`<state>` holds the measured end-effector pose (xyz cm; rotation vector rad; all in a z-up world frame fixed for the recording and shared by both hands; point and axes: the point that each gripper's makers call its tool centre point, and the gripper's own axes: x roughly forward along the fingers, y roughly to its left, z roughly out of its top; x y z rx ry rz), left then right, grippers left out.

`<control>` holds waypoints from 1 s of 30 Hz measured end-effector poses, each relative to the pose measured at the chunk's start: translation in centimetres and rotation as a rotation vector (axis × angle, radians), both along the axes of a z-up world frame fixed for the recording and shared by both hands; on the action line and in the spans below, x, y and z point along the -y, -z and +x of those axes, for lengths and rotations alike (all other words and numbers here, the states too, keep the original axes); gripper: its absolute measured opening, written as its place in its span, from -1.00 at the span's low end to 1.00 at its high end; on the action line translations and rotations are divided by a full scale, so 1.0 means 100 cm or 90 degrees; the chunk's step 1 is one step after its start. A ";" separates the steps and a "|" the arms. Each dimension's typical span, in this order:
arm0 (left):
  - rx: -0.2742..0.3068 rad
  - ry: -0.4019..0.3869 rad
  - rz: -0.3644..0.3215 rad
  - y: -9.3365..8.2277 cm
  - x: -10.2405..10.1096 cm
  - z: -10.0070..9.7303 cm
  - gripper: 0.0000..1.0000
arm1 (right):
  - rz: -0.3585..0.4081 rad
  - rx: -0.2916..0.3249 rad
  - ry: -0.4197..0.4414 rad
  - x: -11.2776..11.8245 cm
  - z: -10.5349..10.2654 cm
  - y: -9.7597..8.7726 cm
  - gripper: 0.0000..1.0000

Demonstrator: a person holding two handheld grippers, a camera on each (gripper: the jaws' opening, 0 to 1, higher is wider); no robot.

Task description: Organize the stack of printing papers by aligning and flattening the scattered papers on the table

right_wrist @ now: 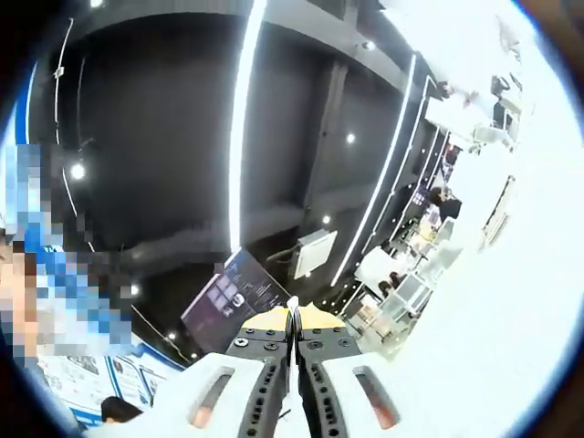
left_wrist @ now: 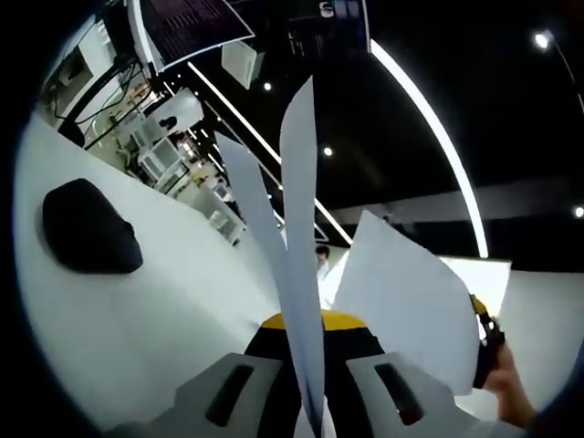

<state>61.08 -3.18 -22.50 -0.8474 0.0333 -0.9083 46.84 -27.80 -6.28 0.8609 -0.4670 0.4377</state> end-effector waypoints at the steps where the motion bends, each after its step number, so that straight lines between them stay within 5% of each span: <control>1: 0.002 0.000 0.004 0.000 0.001 0.000 -0.86 | 0.005 -0.001 0.000 -0.002 0.000 0.001 -1.00; 30: 0.001 0.013 0.001 0.000 0.002 -0.002 -0.86 | 0.071 0.017 0.014 0.005 0.033 0.005 -1.00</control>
